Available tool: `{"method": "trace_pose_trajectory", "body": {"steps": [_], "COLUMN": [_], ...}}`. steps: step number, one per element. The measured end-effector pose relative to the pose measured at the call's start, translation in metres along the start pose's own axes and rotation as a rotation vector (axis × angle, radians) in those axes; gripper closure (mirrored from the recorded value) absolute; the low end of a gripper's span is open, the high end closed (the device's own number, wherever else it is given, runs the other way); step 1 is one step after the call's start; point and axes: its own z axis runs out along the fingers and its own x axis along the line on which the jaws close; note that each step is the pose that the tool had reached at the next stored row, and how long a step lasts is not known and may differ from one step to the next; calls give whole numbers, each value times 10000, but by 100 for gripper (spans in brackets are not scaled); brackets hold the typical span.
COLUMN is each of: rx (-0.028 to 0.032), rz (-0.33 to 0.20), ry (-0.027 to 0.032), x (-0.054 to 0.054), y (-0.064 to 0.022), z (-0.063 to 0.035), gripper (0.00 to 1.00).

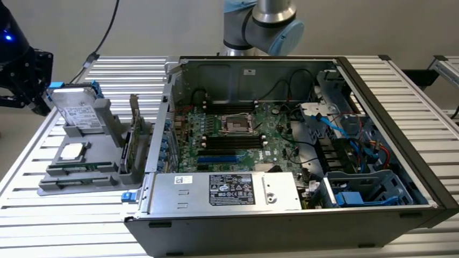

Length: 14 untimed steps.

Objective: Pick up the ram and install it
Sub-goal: 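Pick up the ram and move it above insertion slot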

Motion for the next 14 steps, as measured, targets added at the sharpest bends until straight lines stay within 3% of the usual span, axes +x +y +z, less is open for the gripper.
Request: {"method": "trace_pose_trajectory", "body": {"steps": [5, 9, 11, 14], "rx": [-53, -126, -144, -105], "rz": [-890, -1584, -1872, -2122], "ry": [115, 260, 376, 642], "x": [1, 2, 2, 0], "y": [-3, -5, -5, 4], "z": [27, 42, 47, 58], "gripper": [90, 90, 90, 90]}}
